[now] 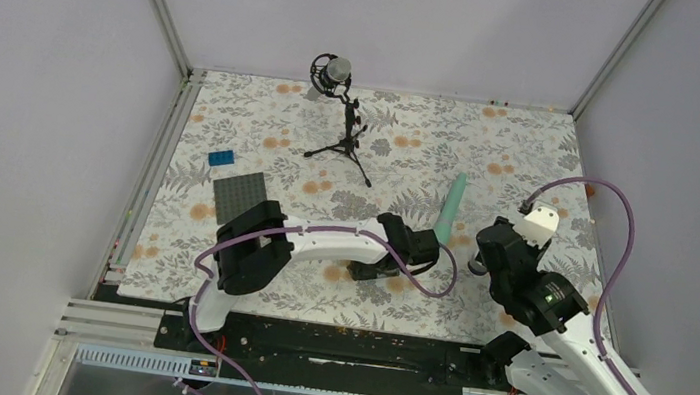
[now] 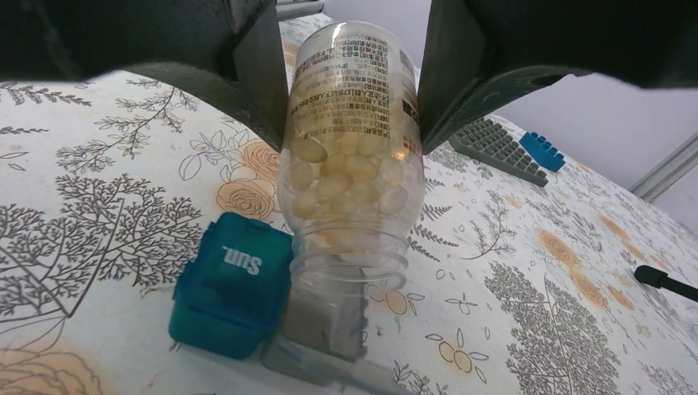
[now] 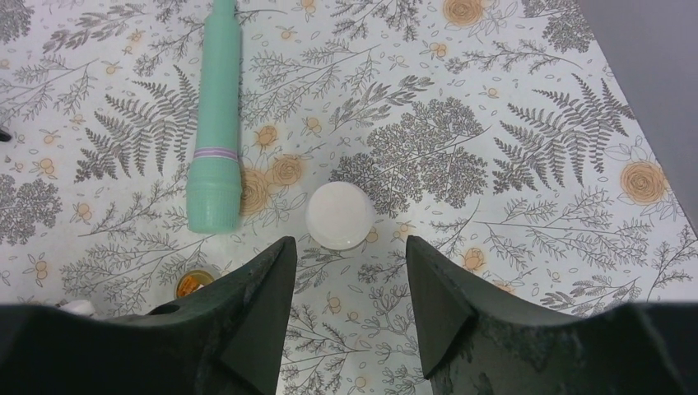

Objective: Sort the pills into containers

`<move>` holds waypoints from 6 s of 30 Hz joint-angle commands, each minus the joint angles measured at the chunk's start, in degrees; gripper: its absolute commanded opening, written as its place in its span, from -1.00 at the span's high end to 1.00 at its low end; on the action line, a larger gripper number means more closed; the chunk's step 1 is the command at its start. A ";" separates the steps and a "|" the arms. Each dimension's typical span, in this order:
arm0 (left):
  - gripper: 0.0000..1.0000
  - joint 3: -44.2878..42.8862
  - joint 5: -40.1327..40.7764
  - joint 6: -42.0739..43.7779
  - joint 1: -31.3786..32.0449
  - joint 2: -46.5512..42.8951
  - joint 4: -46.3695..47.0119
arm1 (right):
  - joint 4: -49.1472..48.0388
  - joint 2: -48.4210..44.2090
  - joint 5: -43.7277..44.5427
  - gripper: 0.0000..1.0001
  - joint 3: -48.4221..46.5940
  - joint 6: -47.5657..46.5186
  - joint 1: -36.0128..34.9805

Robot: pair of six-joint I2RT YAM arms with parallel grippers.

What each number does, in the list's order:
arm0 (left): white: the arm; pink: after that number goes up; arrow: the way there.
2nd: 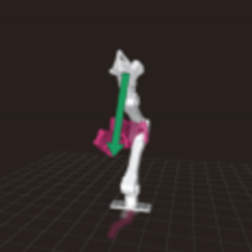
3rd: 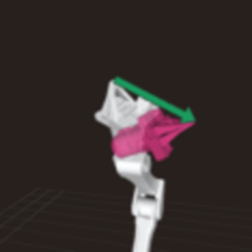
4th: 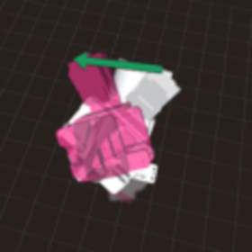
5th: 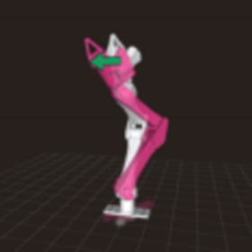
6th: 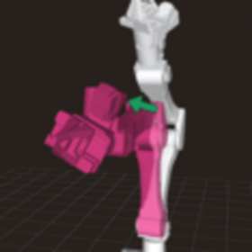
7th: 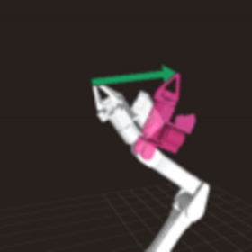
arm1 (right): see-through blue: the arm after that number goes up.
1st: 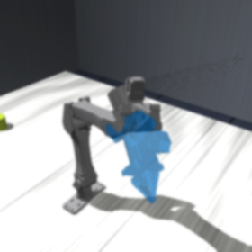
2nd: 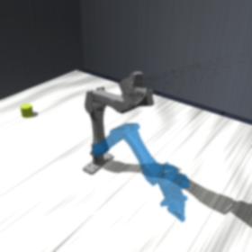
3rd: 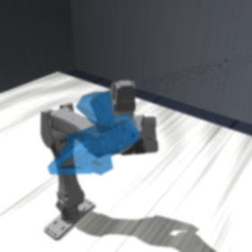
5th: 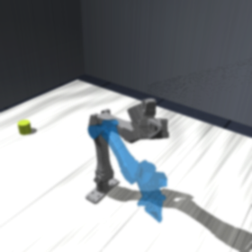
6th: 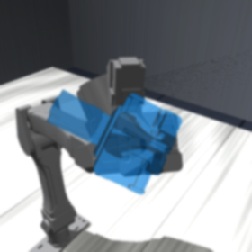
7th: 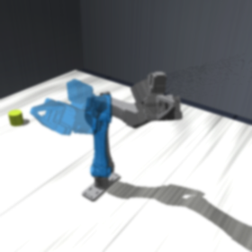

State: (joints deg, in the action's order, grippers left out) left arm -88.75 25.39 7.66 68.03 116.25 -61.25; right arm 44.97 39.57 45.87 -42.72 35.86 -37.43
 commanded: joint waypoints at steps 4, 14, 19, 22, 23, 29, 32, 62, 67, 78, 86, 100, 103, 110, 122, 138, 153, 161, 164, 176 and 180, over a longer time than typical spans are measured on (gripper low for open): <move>1.00 -2.63 4.06 -0.32 0.79 0.45 -2.20 | 1.10 -0.46 4.30 -0.19 -2.08 0.45 0.34; 1.00 -4.08 6.18 -0.36 1.49 1.87 -3.30 | 1.12 -0.67 3.79 -0.21 -1.56 0.64 0.34; 1.00 -4.38 7.48 -0.67 1.58 3.00 -3.97 | 1.84 -0.90 5.49 -0.20 -1.57 0.24 0.46; 1.00 -4.68 8.54 -0.68 1.60 3.62 -4.32 | 1.99 -1.06 6.07 -0.21 -1.63 0.15 0.48; 1.00 -4.89 8.95 -0.71 1.63 3.92 -4.64 | 1.97 -1.11 6.01 -0.21 -1.59 0.16 0.50; 1.00 -5.39 9.78 -0.74 1.58 4.25 -5.27 | 2.04 -1.29 5.46 -0.20 -1.40 0.35 0.53; 1.00 -5.55 10.24 -0.72 1.58 4.45 -5.67 | 2.03 -1.42 5.29 -0.20 -1.24 0.40 0.50; 1.00 -3.42 10.51 -2.30 1.67 2.16 -3.69 | 1.71 -1.08 4.52 -0.22 -0.92 0.64 0.53; 1.00 0.64 11.13 -2.86 1.58 -2.39 0.65 | 1.36 -0.84 3.99 -0.22 -0.98 0.62 0.52; 1.00 6.17 6.86 -3.18 1.28 -10.27 9.11 | 1.41 -0.85 3.29 -0.22 -1.18 0.75 0.56; 1.00 14.06 1.44 -4.10 -0.26 -20.93 18.69 | 1.40 -2.08 0.25 -0.24 -1.76 0.92 0.57; 1.00 34.34 -7.53 -11.40 -7.94 -47.33 47.49 | -7.07 2.49 -20.96 -0.56 -1.39 -5.91 0.69; 1.00 40.13 -13.26 -13.69 -10.55 -56.03 56.62 | -9.52 6.99 -27.37 -0.56 -1.10 -7.15 0.69; 1.00 50.15 -12.49 -14.51 -11.16 -72.17 73.17 | -13.00 19.86 -32.79 -0.52 -1.32 -7.07 0.76; 1.00 51.79 -26.78 -16.02 -11.23 -68.69 81.16 | -17.63 41.09 -35.51 -0.45 -3.63 -7.25 0.65; 1.00 53.63 -29.86 -17.42 -11.75 -67.26 81.64 | -21.17 50.80 -31.99 -0.25 -6.52 -7.94 -1.11; 1.00 55.70 -29.57 -17.49 -12.39 -66.73 81.27 | -9.80 36.58 -35.49 0.33 -7.40 -6.67 -1.11; 1.00 56.41 -31.04 -14.23 -13.26 -64.85 84.00 | -4.62 21.21 -41.54 0.32 -15.58 -11.17 -1.05; 1.00 55.62 -34.36 -11.77 -13.95 -64.06 83.25 | -4.73 17.24 -45.41 0.31 -18.69 -13.25 -1.06; 1.00 49.76 -48.23 -4.26 -14.91 -61.68 72.13 | -14.89 12.15 -72.29 0.29 -22.34 -16.83 -1.00; 1.00 47.77 -51.24 -4.21 -14.83 -60.09 69.86 | -14.12 15.06 -73.93 0.29 -23.70 -16.57 -1.07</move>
State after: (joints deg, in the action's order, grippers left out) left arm -36.84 -19.59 1.76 53.36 55.40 8.82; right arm 32.91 52.47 -21.69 -63.57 20.16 -38.15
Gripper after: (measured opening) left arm 0.523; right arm 0.503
